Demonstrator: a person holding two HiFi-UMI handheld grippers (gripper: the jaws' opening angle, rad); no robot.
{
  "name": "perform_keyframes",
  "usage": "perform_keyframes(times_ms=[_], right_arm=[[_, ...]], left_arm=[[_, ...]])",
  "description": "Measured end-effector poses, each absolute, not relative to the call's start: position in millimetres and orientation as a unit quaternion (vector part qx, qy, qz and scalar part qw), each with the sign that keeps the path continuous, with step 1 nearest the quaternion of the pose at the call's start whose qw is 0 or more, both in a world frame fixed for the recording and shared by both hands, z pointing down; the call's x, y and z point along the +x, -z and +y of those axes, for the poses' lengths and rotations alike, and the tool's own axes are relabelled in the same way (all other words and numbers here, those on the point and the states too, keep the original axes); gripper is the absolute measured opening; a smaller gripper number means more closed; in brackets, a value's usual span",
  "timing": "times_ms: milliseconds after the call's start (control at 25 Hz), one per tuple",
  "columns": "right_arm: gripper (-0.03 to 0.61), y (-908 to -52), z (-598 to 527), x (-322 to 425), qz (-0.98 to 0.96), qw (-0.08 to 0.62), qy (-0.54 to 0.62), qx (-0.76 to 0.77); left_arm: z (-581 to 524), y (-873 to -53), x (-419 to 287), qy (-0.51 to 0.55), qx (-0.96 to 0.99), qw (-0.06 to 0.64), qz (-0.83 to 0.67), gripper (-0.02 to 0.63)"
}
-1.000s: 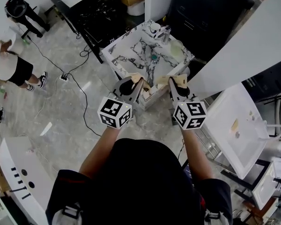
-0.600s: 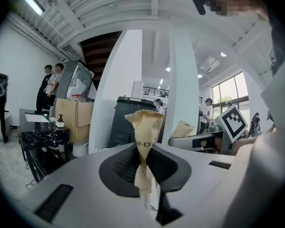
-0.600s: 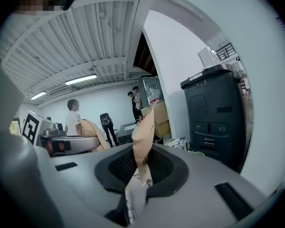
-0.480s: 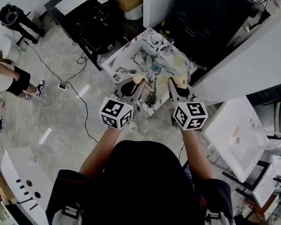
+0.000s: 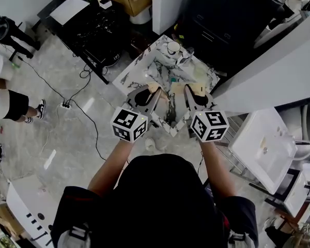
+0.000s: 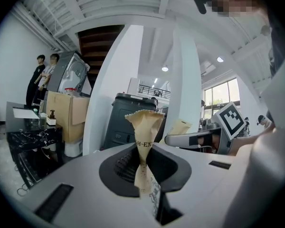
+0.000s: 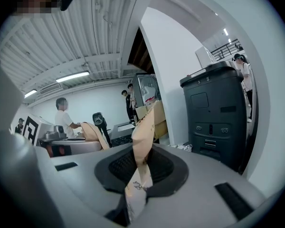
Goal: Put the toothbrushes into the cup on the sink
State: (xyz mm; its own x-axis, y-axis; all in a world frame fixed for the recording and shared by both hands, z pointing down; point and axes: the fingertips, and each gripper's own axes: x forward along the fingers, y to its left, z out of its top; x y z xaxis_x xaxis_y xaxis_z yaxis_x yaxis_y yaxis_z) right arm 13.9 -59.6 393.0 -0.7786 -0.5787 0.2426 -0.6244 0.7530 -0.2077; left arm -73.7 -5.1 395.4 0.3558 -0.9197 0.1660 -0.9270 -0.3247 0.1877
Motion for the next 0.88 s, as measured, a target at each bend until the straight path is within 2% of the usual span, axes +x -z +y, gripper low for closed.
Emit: perform_keyframes(times_ms=[880], right_arm=[[0.066,-415.1,-85.4,2.5,-0.917,0.101,-0.152,0.356]], left_arm=[[-32.7,-418.2,-88.0,-0.011,0.831,0.149,-0.536,0.046]])
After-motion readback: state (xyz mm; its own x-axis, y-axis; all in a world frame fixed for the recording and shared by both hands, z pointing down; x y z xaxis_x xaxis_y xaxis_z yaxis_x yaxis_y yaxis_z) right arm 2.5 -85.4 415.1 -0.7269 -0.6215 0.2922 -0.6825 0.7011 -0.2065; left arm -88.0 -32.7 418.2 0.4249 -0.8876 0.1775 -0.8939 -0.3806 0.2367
